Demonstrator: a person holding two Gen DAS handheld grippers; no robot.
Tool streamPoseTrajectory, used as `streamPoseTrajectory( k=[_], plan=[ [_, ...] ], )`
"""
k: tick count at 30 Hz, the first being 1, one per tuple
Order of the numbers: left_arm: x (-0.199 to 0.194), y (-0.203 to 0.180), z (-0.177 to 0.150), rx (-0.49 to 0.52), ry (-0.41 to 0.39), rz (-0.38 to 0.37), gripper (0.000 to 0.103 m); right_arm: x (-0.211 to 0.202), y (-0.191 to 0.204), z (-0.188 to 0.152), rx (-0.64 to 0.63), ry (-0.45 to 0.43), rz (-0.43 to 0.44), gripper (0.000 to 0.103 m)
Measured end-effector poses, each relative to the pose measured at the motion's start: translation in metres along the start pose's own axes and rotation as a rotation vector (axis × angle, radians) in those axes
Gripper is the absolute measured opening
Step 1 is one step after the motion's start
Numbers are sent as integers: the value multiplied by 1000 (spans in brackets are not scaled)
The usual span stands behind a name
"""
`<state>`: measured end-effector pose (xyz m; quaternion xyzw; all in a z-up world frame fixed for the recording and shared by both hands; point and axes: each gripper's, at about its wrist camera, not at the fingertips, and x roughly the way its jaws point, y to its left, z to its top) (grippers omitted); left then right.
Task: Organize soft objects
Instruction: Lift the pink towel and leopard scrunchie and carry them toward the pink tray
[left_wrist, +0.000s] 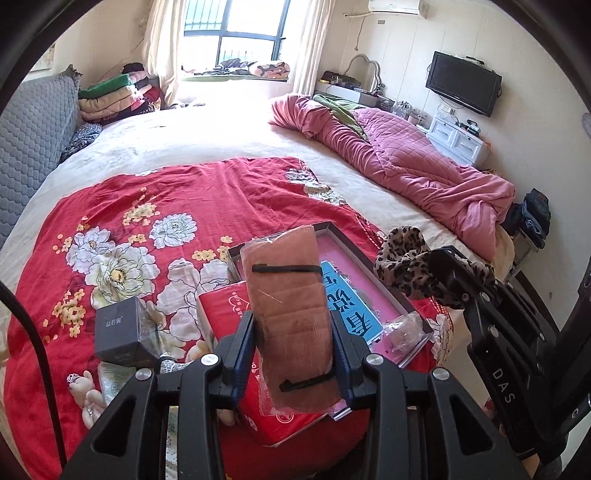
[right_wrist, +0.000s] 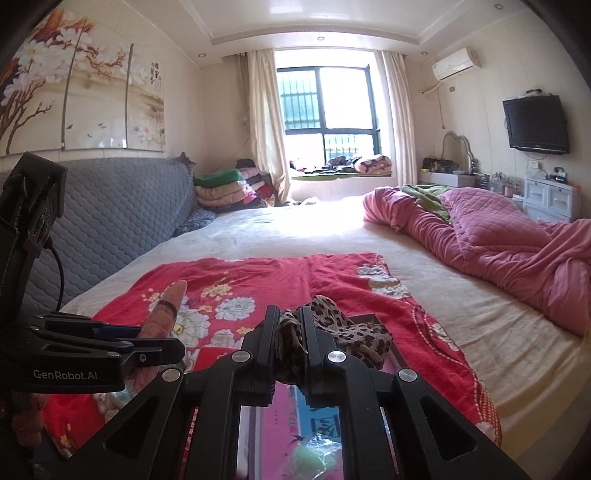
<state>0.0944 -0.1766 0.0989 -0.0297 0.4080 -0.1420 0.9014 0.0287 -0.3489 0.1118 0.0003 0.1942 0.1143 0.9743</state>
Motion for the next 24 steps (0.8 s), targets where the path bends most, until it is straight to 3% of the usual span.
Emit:
streamPoseTrajectory(
  k=[18, 24],
  plan=[
    [44, -19, 5, 38, 69, -16, 38, 16, -34, -18, 55, 89, -103, 10],
    [68, -29, 3, 62, 125, -20, 38, 23, -48, -28, 86, 122, -135, 10]
  ],
)
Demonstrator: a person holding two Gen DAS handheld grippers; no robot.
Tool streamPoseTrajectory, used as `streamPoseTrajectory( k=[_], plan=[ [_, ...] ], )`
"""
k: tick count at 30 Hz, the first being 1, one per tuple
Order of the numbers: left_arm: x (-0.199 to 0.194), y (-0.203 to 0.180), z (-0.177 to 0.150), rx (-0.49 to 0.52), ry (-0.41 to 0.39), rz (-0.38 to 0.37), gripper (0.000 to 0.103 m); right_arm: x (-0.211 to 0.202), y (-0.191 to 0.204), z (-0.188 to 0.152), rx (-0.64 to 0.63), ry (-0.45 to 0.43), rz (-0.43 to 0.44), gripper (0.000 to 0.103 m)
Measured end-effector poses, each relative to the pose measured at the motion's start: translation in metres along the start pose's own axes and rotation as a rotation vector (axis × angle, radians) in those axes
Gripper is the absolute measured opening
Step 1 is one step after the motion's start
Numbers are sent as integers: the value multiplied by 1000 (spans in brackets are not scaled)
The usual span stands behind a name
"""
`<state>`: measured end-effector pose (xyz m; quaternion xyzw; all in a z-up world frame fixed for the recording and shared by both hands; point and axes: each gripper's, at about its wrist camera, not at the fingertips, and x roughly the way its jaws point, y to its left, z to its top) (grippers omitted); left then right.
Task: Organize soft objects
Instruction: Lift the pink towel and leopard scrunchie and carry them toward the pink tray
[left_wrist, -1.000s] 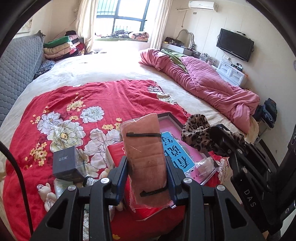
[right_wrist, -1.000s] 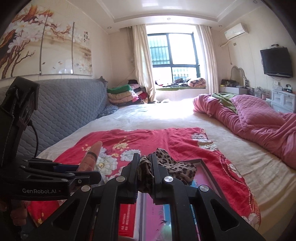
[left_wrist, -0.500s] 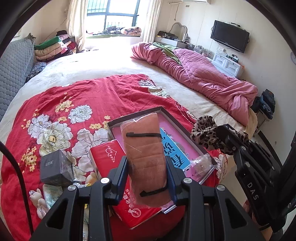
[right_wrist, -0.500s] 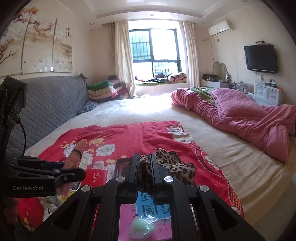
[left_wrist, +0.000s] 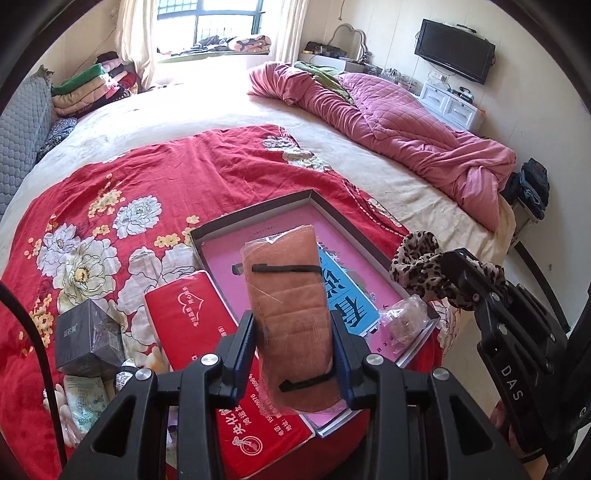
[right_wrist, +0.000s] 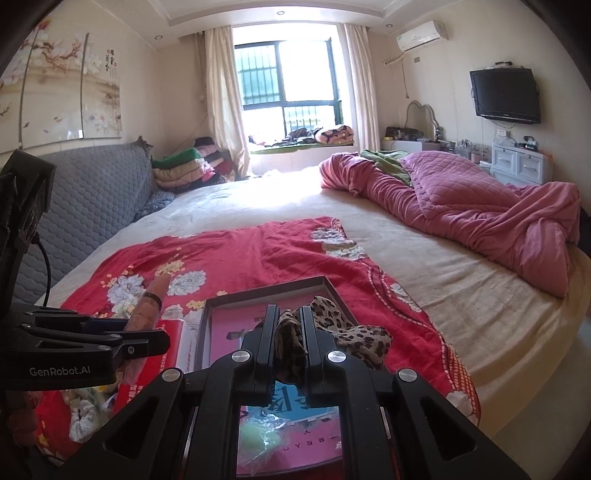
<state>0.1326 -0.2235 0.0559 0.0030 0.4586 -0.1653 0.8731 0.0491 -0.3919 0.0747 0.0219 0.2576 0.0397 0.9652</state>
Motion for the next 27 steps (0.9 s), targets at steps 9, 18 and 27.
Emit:
streamPoseTrajectory(
  k=[9, 18, 27],
  plan=[
    [35, -13, -3, 50, 72, -5, 38, 21, -21, -18, 48, 67, -26, 10],
    [72, -20, -6, 81, 179, 14, 38, 45, -22, -34, 56, 148, 9, 11],
    [89, -23, -10, 107, 227, 22, 39, 64, -27, -50, 73, 226, 18, 13]
  ],
)
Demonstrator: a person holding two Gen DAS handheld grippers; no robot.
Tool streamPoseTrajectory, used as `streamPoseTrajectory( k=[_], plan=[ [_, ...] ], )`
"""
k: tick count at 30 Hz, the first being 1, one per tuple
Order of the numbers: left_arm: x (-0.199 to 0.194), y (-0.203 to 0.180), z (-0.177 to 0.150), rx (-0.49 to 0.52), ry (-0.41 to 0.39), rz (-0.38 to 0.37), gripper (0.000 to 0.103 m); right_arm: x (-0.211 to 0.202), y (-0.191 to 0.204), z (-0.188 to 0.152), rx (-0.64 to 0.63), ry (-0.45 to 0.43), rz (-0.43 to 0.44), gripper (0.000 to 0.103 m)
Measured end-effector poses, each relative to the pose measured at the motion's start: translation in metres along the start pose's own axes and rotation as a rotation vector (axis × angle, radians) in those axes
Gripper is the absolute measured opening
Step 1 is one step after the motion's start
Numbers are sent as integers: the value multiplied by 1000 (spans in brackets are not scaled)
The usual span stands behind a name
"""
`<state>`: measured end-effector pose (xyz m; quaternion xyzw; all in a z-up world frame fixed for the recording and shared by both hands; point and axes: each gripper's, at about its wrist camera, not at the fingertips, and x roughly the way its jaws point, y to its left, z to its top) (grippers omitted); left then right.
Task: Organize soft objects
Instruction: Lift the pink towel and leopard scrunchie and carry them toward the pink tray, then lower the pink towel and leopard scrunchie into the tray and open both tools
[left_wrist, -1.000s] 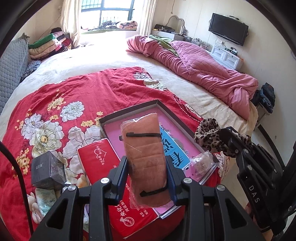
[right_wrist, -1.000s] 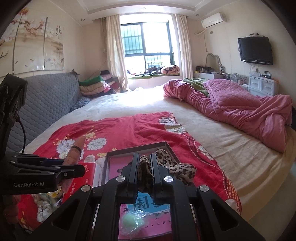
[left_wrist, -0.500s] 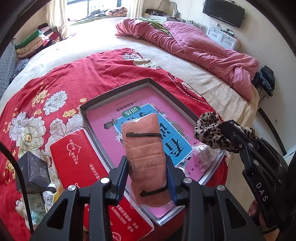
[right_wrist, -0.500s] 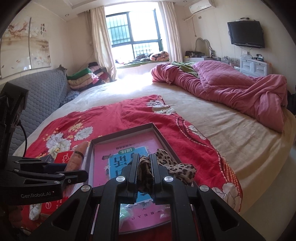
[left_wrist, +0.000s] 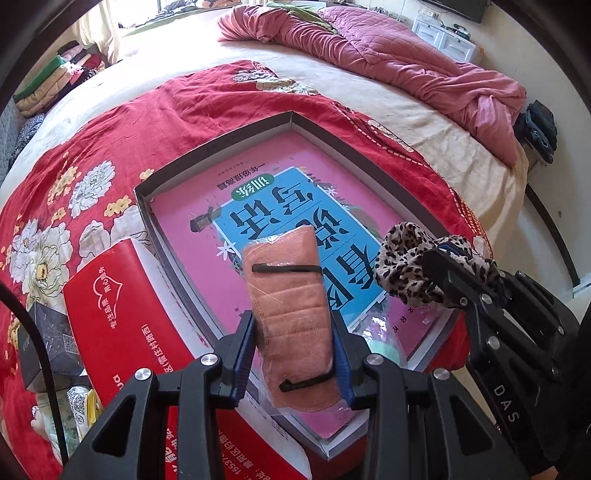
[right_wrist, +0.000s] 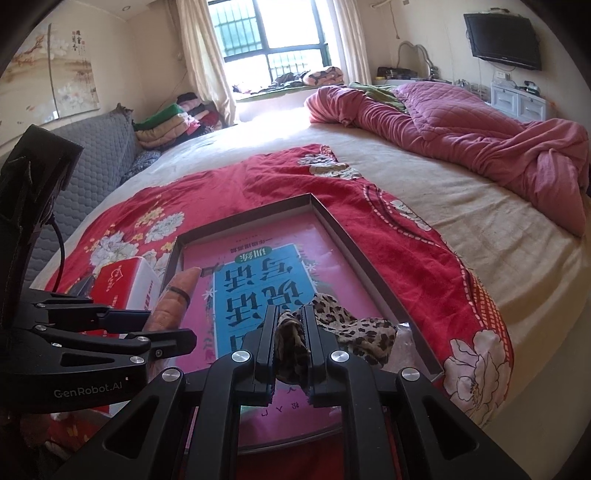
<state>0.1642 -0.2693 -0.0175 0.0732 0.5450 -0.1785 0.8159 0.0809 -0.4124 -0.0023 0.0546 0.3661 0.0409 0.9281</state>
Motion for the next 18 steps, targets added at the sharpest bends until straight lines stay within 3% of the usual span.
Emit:
streamPoseTrajectory(
  k=[15, 18],
  plan=[
    [10, -4, -4, 12, 36, -3, 39, 15, 2, -6, 1, 54, 22, 17],
    [10, -4, -4, 17, 37, 0, 39, 16, 2, -6, 6, 59, 28, 23]
  ],
)
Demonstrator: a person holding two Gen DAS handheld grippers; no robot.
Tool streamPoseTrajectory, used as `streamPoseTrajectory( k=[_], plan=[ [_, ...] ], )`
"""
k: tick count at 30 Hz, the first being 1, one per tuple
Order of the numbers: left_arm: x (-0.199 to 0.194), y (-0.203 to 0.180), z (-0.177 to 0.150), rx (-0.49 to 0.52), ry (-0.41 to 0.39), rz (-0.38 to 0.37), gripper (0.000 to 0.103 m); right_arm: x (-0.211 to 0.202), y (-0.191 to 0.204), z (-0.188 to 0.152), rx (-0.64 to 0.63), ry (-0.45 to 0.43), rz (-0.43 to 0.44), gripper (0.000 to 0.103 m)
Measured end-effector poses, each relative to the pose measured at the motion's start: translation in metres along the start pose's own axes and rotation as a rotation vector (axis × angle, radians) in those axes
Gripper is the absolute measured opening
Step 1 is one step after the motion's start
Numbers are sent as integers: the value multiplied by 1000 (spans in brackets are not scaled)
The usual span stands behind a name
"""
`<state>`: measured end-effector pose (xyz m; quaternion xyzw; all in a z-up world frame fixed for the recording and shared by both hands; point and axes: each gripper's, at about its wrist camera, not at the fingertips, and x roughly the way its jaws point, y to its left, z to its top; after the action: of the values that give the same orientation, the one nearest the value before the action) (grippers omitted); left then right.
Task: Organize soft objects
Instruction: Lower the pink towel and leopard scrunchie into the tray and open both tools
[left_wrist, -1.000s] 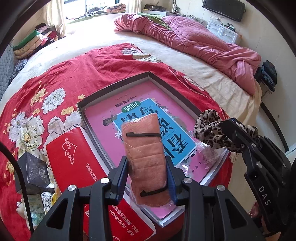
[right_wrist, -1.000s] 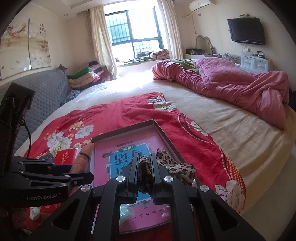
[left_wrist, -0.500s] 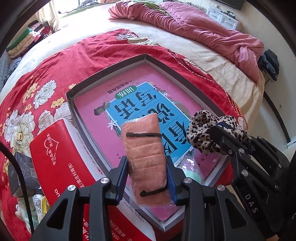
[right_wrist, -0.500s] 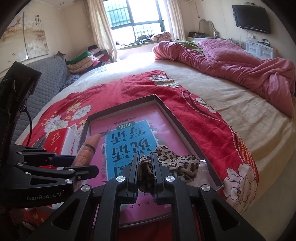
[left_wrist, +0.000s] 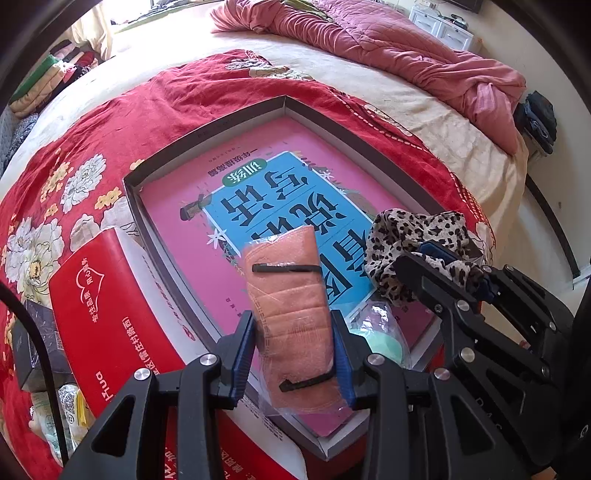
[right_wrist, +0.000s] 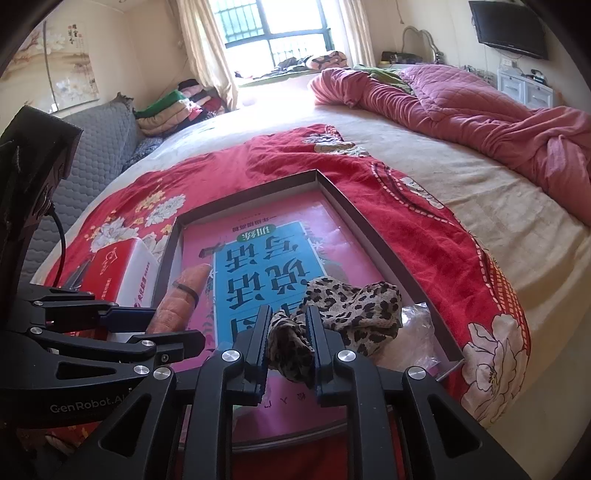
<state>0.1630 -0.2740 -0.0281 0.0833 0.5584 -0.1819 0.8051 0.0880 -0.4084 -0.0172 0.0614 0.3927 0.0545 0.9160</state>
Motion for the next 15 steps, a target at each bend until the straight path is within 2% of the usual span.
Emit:
streamPoseTrajectory(
  k=[1, 8, 15],
  plan=[
    [0, 0, 0, 2, 1, 3, 39, 0, 0, 0, 0, 0, 3, 26],
    [0, 0, 0, 0, 3, -7, 40, -4, -3, 1, 24, -27, 12, 31],
    [0, 0, 0, 6, 4, -8, 40, -20, -5, 6, 43, -112, 19, 48]
  ],
)
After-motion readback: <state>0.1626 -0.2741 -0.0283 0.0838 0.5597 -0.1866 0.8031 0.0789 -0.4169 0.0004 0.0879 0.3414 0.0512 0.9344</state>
